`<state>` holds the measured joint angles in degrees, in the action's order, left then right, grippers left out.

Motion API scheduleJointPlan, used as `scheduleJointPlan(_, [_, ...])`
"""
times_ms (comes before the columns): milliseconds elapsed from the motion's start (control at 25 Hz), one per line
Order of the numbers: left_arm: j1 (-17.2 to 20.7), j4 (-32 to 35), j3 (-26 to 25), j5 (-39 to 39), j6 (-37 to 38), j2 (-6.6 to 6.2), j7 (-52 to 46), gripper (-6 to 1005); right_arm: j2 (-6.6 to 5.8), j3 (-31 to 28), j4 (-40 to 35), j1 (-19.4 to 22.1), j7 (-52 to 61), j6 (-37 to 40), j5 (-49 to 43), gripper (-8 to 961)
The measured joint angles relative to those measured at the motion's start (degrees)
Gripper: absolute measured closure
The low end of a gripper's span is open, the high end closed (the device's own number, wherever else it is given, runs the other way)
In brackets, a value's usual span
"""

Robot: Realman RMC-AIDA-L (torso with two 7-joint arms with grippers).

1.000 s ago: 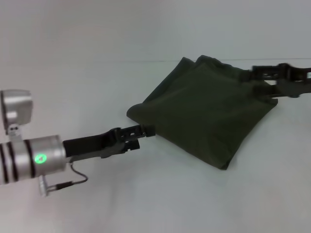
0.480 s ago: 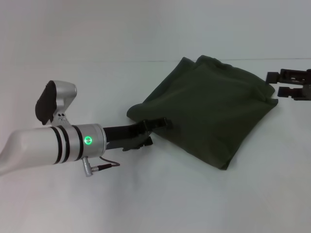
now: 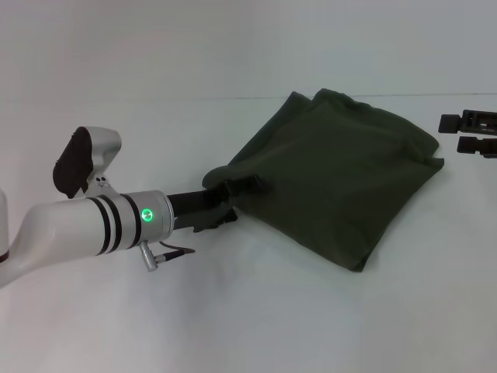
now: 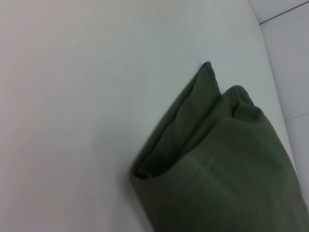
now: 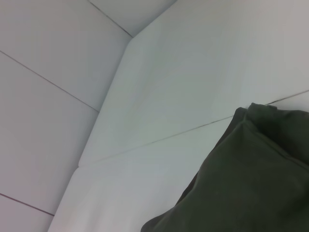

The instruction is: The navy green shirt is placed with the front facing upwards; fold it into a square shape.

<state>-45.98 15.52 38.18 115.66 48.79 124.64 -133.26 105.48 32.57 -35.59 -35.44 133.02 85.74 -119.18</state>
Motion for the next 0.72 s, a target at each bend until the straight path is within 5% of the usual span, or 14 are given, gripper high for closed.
scheduleJointPlan(720, [-2.76,-0.76,0.14,0.20,-4.75,-0.01,-0.06,56,0.04,0.39,-0.01,-0.05,-0.17,0.04,-0.01,38])
